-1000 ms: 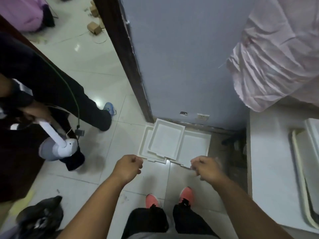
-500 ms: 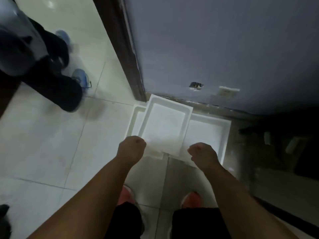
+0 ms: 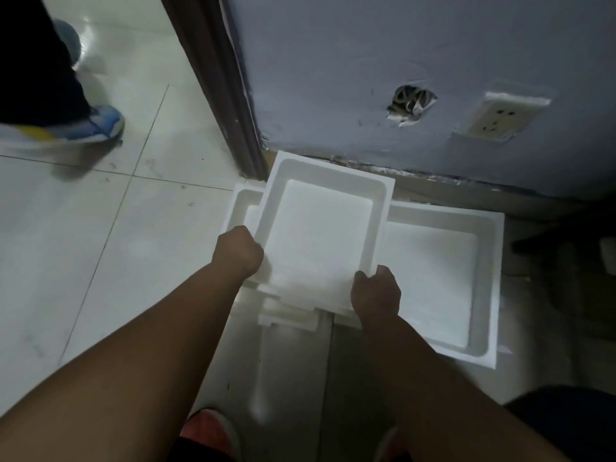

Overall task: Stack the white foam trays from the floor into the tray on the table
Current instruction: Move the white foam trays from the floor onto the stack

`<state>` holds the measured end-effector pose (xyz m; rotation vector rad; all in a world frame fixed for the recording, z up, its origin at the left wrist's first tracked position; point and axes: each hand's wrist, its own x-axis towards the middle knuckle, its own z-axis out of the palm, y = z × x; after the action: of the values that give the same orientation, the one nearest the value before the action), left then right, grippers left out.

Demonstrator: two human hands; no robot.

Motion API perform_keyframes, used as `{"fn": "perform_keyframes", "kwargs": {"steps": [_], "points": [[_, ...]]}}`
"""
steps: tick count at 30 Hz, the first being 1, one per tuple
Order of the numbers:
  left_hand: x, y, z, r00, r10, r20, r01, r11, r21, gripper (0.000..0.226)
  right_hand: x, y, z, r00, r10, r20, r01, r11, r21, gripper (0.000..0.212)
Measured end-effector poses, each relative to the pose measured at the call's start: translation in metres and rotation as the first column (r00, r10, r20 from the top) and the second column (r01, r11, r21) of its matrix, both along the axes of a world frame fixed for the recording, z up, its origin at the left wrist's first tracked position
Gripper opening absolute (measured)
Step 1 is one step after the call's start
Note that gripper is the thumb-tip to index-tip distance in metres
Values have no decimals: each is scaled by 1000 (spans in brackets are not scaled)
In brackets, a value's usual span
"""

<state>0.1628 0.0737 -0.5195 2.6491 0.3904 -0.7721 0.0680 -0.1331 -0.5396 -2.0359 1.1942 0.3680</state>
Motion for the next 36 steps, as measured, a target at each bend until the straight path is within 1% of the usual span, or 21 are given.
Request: {"fn": "perform_keyframes", "kwargs": {"steps": [2, 4, 7, 9, 11, 13, 18, 19, 20, 21, 24, 26, 28, 31, 33, 36], "points": [[2, 1, 3, 1000, 6, 17, -7, 1000, 28, 6, 1, -4, 4, 999, -1, 45, 2, 1000, -30, 34], [1, 3, 12, 1000, 9, 20, -10, 999, 34, 8, -1, -10, 19, 996, 35, 86, -30, 998, -59, 31], [-10, 7, 51, 1000, 10, -8, -10, 1000, 28, 11, -5, -19, 61, 991, 65, 114, -56, 995, -83, 34], [-20, 9, 85, 999, 18, -33, -17, 1000, 26, 11, -11, -23, 96, 987, 109, 117, -97, 990, -106, 28], [-32, 12, 132, 998, 27, -65, -25, 999, 26, 8, -18, -23, 146, 984, 142, 103, -129, 984, -122, 22], [-44, 15, 175, 996, 43, -81, -42, 999, 15, 8, -26, -21, 195, 980, 177, 85, -163, 975, -148, 24], [-66, 28, 329, 987, 88, -133, -91, 996, -17, 8, -42, -20, 352, 951, 302, 66, -282, 935, -212, 13], [-70, 31, 366, 986, 105, -131, -110, 993, -33, 8, -43, -20, 386, 947, 315, 69, -295, 932, -210, 14], [-73, 33, 397, 983, 125, -134, -133, 990, -48, 10, -43, -19, 417, 943, 324, 72, -304, 930, -205, 21], [-76, 35, 416, 983, 137, -125, -146, 987, -66, 11, -45, -20, 437, 935, 346, 76, -325, 923, -204, 25], [-84, 40, 509, 979, 187, -84, -194, 977, -87, 12, -44, -23, 528, 901, 414, 129, -385, 900, -204, 18], [-91, 42, 554, 977, 209, -49, -213, 972, -101, 3, -46, -26, 570, 871, 459, 174, -420, 880, -221, 13], [-95, 45, 599, 963, 269, 4, -265, 952, -150, 7, -45, -30, 613, 829, 507, 237, -453, 857, -246, 13], [-110, 49, 661, 926, 369, 84, -345, 914, -213, 10, -48, -36, 664, 760, 570, 314, -496, 820, -286, 20], [-121, 50, 696, 906, 399, 143, -358, 901, -246, 11, -52, -39, 695, 720, 593, 360, -508, 804, -307, 19], [-139, 49, 738, 885, 403, 232, -340, 901, -270, 13, -62, -45, 734, 688, 599, 411, -499, 801, -332, 18]]}}
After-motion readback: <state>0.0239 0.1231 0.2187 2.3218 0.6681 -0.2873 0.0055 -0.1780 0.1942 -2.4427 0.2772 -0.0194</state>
